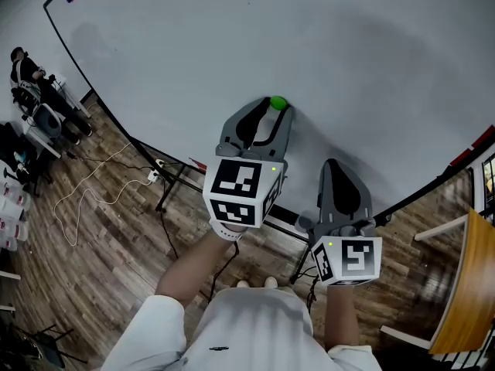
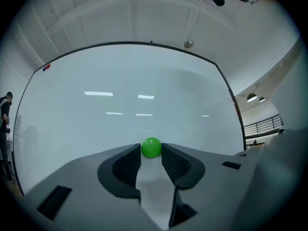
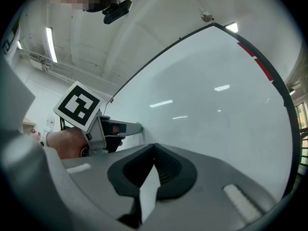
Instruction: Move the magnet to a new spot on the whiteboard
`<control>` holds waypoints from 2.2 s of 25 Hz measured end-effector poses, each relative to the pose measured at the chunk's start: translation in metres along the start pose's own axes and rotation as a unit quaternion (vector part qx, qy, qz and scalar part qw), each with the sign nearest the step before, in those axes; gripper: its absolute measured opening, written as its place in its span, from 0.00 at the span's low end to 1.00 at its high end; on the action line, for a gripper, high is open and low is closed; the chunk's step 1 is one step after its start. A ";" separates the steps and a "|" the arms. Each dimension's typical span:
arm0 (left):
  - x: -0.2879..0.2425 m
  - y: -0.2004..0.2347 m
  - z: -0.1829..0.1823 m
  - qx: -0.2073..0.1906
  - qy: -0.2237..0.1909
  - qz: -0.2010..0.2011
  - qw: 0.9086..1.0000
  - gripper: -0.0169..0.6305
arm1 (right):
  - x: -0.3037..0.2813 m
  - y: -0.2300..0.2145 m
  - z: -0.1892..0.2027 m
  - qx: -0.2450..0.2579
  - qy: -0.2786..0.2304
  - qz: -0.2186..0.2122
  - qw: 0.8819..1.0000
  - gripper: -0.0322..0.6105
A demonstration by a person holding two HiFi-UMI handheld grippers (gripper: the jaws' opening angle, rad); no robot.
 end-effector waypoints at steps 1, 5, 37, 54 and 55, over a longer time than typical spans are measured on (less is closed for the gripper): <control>-0.001 0.000 0.000 -0.001 0.001 -0.004 1.000 0.23 | 0.000 0.000 0.000 -0.001 0.000 0.000 1.000 0.07; -0.003 -0.001 -0.001 0.000 0.001 -0.024 1.000 0.23 | 0.000 0.001 0.001 -0.005 0.005 0.001 1.000 0.07; 0.040 0.014 0.014 0.031 0.001 -0.024 0.999 0.21 | -0.004 0.007 -0.007 0.010 0.013 -0.022 1.000 0.07; 0.097 0.012 0.007 -0.009 -0.003 -0.029 1.000 0.22 | -0.003 0.007 -0.005 0.016 0.006 -0.035 0.999 0.07; 0.099 0.012 0.008 -0.009 -0.002 -0.030 1.000 0.22 | -0.003 0.006 -0.004 0.015 0.007 -0.035 0.999 0.07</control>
Point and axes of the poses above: the fingertips, and each gripper's own axes: x backward along the fingers, y to its left, z out of its underside, the point moved 8 cm from there along x, backward along the fingers, and after that the axes turned 11 degrees about -y, right-handed, at the moved point
